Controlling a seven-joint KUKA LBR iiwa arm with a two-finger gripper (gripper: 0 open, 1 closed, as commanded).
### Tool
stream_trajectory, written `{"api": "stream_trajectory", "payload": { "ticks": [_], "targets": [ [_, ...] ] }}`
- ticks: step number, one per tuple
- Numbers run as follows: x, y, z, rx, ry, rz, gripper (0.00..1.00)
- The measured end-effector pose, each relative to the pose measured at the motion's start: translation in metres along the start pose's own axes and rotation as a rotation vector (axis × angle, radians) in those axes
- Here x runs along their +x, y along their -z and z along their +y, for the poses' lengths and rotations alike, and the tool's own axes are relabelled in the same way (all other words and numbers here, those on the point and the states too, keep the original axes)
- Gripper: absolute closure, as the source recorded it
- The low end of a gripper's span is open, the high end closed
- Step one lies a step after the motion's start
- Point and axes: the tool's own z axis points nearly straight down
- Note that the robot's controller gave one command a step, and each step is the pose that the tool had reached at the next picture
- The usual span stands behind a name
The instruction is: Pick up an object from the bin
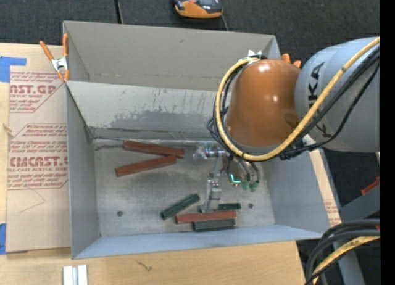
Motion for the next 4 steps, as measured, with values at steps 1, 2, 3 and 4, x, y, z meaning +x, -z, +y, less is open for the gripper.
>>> {"api": "stream_trajectory", "payload": {
  "ticks": [1,2,3,4],
  "targets": [
    [-0.002,0.004,0.000,-0.001,-0.002,-0.008,0.00],
    [0.010,-0.051,-0.017,0.001,0.119,-0.008,0.00],
    [0.012,-0.067,-0.018,0.000,0.148,-0.006,0.00],
    [0.003,-0.068,-0.009,0.000,0.211,-0.009,0.00]
  ]
}}
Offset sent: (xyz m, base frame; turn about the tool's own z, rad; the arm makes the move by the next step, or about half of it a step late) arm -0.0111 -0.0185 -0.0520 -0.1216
